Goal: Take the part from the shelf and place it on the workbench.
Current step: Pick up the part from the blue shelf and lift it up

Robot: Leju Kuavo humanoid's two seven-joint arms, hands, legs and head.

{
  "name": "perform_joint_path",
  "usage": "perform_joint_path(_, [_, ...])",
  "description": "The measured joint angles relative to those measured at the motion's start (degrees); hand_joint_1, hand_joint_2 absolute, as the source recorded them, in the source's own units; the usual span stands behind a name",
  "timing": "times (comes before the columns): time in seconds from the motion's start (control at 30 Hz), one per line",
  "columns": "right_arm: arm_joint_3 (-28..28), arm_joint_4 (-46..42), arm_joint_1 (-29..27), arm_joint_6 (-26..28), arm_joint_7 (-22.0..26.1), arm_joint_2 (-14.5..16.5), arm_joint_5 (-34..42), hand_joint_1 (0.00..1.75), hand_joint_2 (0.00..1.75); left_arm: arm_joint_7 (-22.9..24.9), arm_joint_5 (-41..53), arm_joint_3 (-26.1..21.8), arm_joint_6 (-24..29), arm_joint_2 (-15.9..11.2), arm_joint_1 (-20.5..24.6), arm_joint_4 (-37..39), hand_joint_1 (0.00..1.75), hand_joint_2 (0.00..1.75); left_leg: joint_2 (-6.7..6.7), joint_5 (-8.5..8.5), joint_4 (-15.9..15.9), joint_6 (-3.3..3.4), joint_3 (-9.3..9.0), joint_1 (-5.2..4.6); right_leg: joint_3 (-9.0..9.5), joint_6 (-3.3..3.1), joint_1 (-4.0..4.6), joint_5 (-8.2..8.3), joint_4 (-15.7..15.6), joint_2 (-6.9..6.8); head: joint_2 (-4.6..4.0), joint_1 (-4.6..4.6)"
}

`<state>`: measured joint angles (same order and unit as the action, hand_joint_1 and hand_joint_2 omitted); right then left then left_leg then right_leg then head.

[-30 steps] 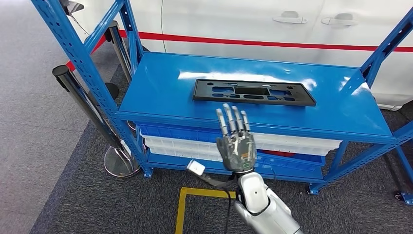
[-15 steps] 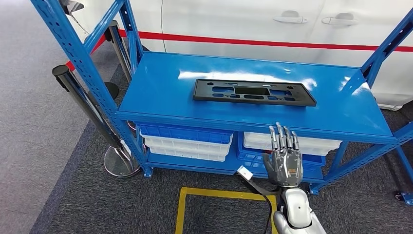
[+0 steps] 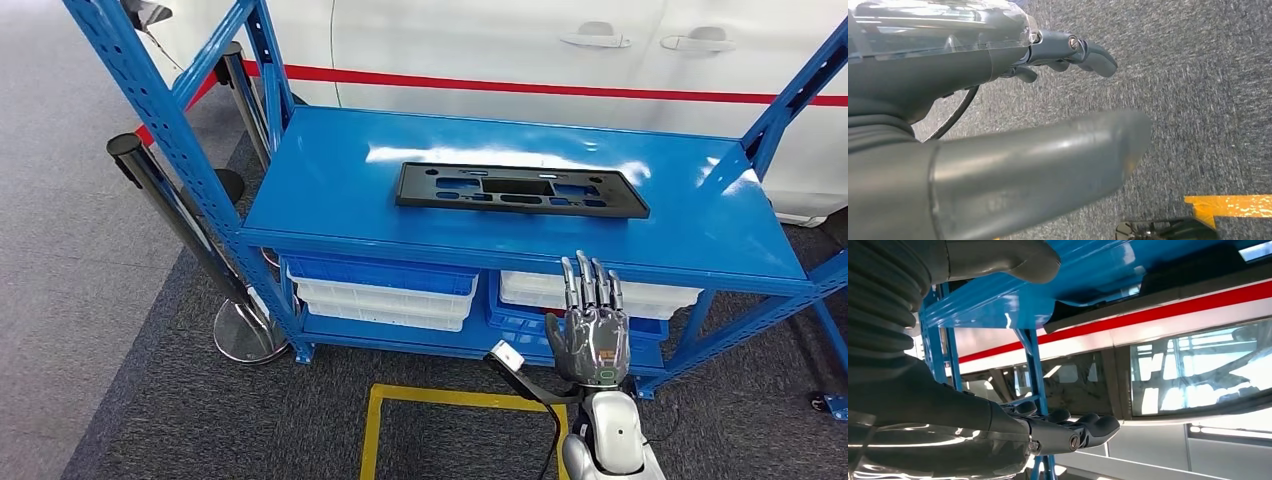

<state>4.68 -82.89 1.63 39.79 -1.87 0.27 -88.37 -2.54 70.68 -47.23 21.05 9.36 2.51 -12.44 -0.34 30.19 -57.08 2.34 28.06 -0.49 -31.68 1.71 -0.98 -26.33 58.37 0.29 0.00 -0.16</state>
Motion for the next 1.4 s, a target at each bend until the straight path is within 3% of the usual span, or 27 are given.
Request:
perform_joint_path(0.07, [0.3, -0.6, 0.0, 0.0, 0.0, 0.2, 0.0, 0.0, 1.75, 0.0, -0.3, -0.3, 0.0, 0.1, 0.1, 0.0, 0.0, 0.0, 0.0, -0.2, 1.6, 1.19, -1.15, 0.19, -0.43, 0.46, -0.11, 0.31, 1.5, -0.1, 0.0, 0.05])
perform_joint_path(0.1, [0.4, -0.9, 0.0, 0.1, 0.0, 0.3, 0.0, 0.0, 1.75, 0.1, -0.6, -0.4, 0.0, 0.2, 0.1, 0.0, 0.0, 0.0, 0.0, -0.4, 2.2, 1.5, -1.93, 0.34, -1.33, 0.43, -0.09, -0.33, 3.0, -0.1, 0.0, 0.17])
perform_joint_path(0.2, [1.1, -1.5, -0.5, 0.1, -0.3, 0.4, -0.3, 0.0, 1.75, 0.1, -0.9, -0.8, 0.1, 0.4, 0.2, 0.0, 0.0, 0.0, -0.01, -0.15, 2.9, 1.48, -3.24, 0.42, -7.3, 0.58, -0.31, -3.93, 12.0, -0.05, 0.0, 0.45])
perform_joint_path(0.23, [1.4, -1.6, -0.9, 0.1, -0.4, 0.4, -0.4, 0.0, 1.75, 0.1, -1.0, -0.9, 0.1, 0.4, 0.1, 0.0, 0.0, 0.0, -0.05, 0.21, 2.9, 1.27, -3.6, 0.47, -9.23, 0.72, -0.46, -4.15, 14.2, -0.07, 0.0, 0.45])
perform_joint_path(0.27, [1.5, -1.7, -1.3, 0.1, -0.5, 0.4, -0.5, 0.0, 1.75, 0.1, -1.0, -1.1, 0.1, 0.5, 0.0, 0.0, 0.0, 0.0, -0.08, 0.66, 2.9, 0.99, -4.15, 0.58, -10.31, 0.89, -0.64, -3.3, 14.7, -0.1, 0.0, 0.46])
perform_joint_path(0.3, [1.7, -1.8, -1.5, 0.1, -0.5, 0.4, -0.6, 0.0, 1.75, 0.1, -1.0, -1.2, 0.1, 0.6, -0.1, 0.0, 0.0, 0.0, -0.12, 1.21, 2.9, 0.65, -4.89, 0.74, -10.4, 1.02, -0.83, -1.6, 13.2, -0.16, 0.0, 0.45])
perform_joint_path(0.37, [1.8, -2.0, -1.8, 0.1, -0.5, 0.4, -0.7, 0.0, 1.75, 0.1, -1.0, -1.3, 0.1, 0.7, -0.2, 0.0, 0.0, 0.0, -0.15, 2.71, 2.8, -0.17, -6.6, 1.08, -8.53, 1.5, -1.27, 3.1, 6.5, -0.34, 0.0, 0.57])
perform_joint_path(0.4, [1.8, -2.1, -1.9, 0.1, -0.5, 0.4, -0.7, 0.0, 1.75, 0.1, -1.0, -1.4, 0.1, 0.7, -0.2, 0.0, 0.0, 0.0, -0.15, 3.45, 2.7, -0.63, -7.25, 1.16, -7.78, 1.51, -1.21, 4.36, 3.6, -0.44, 0.0, 0.64])
perform_joint_path(0.43, [1.9, -2.1, -2.1, 0.1, -0.6, 0.4, -0.8, 0.0, 1.75, 0.2, -1.0, -1.5, 0.1, 0.8, -0.1, 0.0, 0.0, 0.0, -0.12, 4.11, 2.8, -1.15, -7.58, 1.17, -7.36, 1.22, -1.11, 4.91, 2.0, -0.55, 0.0, 0.69])
perform_joint_path(0.53, [2.2, -3.2, -2.7, 0.1, -1.3, 0.4, -1.1, 0.0, 1.75, 0.3, -0.7, -1.7, 0.1, 0.8, 0.4, 0.0, 0.0, 0.0, 0.05, 4.07, 1.5, -2.57, -7.91, 1.17, -6.71, -0.57, -0.64, 2.93, 1.6, -0.41, 0.01, 0.55])
perform_joint_path(0.6, [2.5, -3.9, -2.9, 0.1, -1.6, 0.4, -1.3, 0.0, 1.75, 0.3, -0.5, -1.7, 0.2, 0.8, 0.8, 0.0, 0.0, 0.0, 0.1, 1.42, -5.4, -3.17, -4.5, 1.28, -4.73, -1.4, -0.77, 1.5, 0.9, -0.35, 0.01, 0.31])
perform_joint_path(0.63, [2.7, -4.1, -3.0, 0.1, -1.7, 0.4, -1.3, 0.0, 1.75, 0.3, -0.5, -1.7, 0.2, 0.9, 0.9, 0.0, 0.0, 0.0, 0.11, 0.54, -10.1, -3.43, -1.43, 1.33, -3.37, -1.68, -0.9, 0.81, 0.4, -0.38, 0.01, 0.16])
perform_joint_path(0.67, [2.8, -4.2, -3.2, 0.1, -1.7, 0.4, -1.3, 0.0, 1.75, 0.3, -0.5, -1.7, 0.2, 0.9, 0.9, 0.0, 0.0, 0.0, 0.14, 0.86, -14.1, -3.7, 1.86, 1.37, -1.97, -1.87, -0.94, 0.04, -0.1, -0.43, 0.0, 0.01])
perform_joint_path(0.73, [3.1, -4.4, -3.5, 0.1, -1.8, 0.4, -1.3, 0.0, 1.75, 0.3, -0.5, -1.7, 0.2, 0.9, 0.7, 0.0, 0.0, 0.0, 0.14, 5.17, -18.1, -3.99, 7.39, 1.41, 0.91, -2.0, -0.95, -1.56, -1.0, -0.21, 0.0, -0.09])
perform_joint_path(0.8, [3.2, -4.6, -3.7, 0.1, -1.9, 0.4, -1.2, 0.0, 1.75, 0.3, -0.4, -1.7, 0.1, 0.9, 0.3, 0.0, 0.0, 0.0, 0.15, 9.45, -17.2, -3.83, 10.9, 1.42, 3.94, -1.88, -0.97, -3.39, -1.6, 0.16, 0.0, -0.11])
perform_joint_path(0.83, [3.2, -4.6, -3.8, 0.1, -2.0, 0.4, -1.1, 0.0, 1.75, 0.3, -0.4, -1.7, 0.0, 0.9, 0.2, 0.0, 0.0, 0.0, 0.15, 9.45, -15.3, -3.62, 11.95, 1.42, 5.49, -1.74, -0.98, -4.38, -1.8, 0.3, 0.0, -0.11])
perform_joint_path(0.87, [3.3, -4.6, -3.9, 0.1, -2.0, 0.4, -1.1, 0.0, 1.75, 0.3, -0.4, -1.7, 0.0, 0.9, 0.0, 0.0, 0.0, 0.0, 0.18, 6.94, -12.4, -3.33, 12.67, 1.4, 7.0, -1.56, -0.98, -5.42, -2.0, 0.36, 0.0, -0.11])
perform_joint_path(0.93, [3.6, -4.6, -4.2, 0.1, -2.0, 0.4, -1.1, 0.0, 1.75, 0.1, -0.4, -1.8, -0.1, 0.9, -0.4, 0.1, 0.0, 0.0, 0.14, -3.86, -6.2, -2.62, 13.48, 1.2, 9.43, -0.9, -0.8, -7.61, -1.9, 0.69, 0.01, -0.2])
perform_joint_path(0.97, [3.9, -4.7, -4.3, 0.1, -2.0, 0.5, -1.1, 0.0, 1.75, 0.0, -0.4, -1.9, -0.2, 0.9, -0.5, 0.1, 0.0, 0.0, 0.1, -8.38, -4.4, -2.26, 13.62, 1.02, 10.27, -0.44, -0.68, -8.61, -1.9, 0.87, 0.01, -0.22])
perform_joint_path(1.0, [4.1, -4.8, -4.4, 0.1, -1.9, 0.5, -1.2, 0.0, 1.75, 0.0, -0.4, -1.9, -0.2, 0.9, -0.5, 0.2, 0.0, 0.0, 0.04, -10.78, -3.8, -1.89, 13.68, 0.81, 10.92, 0.08, -0.63, -9.41, -2.1, 1.06, 0.01, -0.26])
perform_joint_path(1.1, [5.1, -5.5, -4.4, 0.2, -1.8, 0.5, -1.5, 0.0, 1.75, 0.3, -0.3, -1.9, -0.2, 1.0, 0.2, 0.2, 0.0, 0.0, -0.04, -9.49, -4.0, -0.47, 12.9, 0.68, 12.59, 1.27, -0.89, -10.96, -3.2, 0.79, 0.0, -0.13])
perform_joint_path(1.17, [6.1, -5.4, -4.0, 0.2, -1.7, 0.3, -1.2, 0.0, 1.75, 0.6, -0.1, -2.0, -0.5, 1.0, 0.7, 0.2, 0.0, 0.0, -0.1, -8.62, -3.2, 0.31, 11.68, 0.78, 10.34, 1.46, -0.86, -12.9, 1.3, 0.28, 0.0, 0.2])
perform_joint_path(1.23, [7.3, -4.5, -3.3, 0.0, -1.2, 0.1, -0.2, 0.0, 1.75, 0.7, 0.3, -2.0, -0.9, 1.1, 0.8, 0.2, 0.0, 0.0, -0.12, -7.6, -2.8, 0.73, 10.44, 0.48, 4.21, 1.45, -0.59, -15.2, 10.1, 0.07, 0.0, 0.43])
perform_joint_path(1.27, [8.0, -3.4, -2.7, -0.4, -0.8, 0.0, 0.5, 0.0, 1.75, 0.7, 0.6, -2.0, -1.1, 1.1, 0.8, 0.2, 0.0, 0.0, -0.13, -7.03, -2.7, 0.85, 9.75, 0.28, 1.13, 1.39, -0.43, -15.3, 13.5, 0.05, 0.0, 0.46])
perform_joint_path(1.3, [8.8, -2.0, -1.7, -1.6, -0.6, -0.2, 1.5, 0.0, 1.75, 0.8, 1.0, -2.0, -1.2, 1.1, 0.8, 0.2, 0.0, 0.0, -0.15, -6.45, -2.7, 0.95, 8.98, 0.05, -1.17, 1.2, -0.25, -13.98, 14.9, 0.05, 0.0, 0.48])
perform_joint_path(1.33, [9.7, -0.3, -0.3, -3.4, -0.5, -0.5, 2.8, 0.0, 1.75, 0.8, 1.5, -2.0, -1.3, 1.1, 0.8, 0.2, 0.0, 0.0, -0.16, -5.88, -2.6, 1.05, 8.14, -0.19, -2.48, 0.84, 0.02, -11.34, 14.1, 0.05, 0.0, 0.5])
perform_joint_path(1.4, [11.6, 3.0, 3.5, -8.6, -0.5, -1.4, 6.3, 0.0, 1.75, 0.5, 2.0, -2.0, -1.4, 1.2, 0.7, 0.2, 0.0, 0.0, -0.18, -4.9, -2.5, 1.2, 6.57, -0.62, -2.52, -0.65, 0.71, -4.45, 8.0, 0.12, 0.0, 0.54])
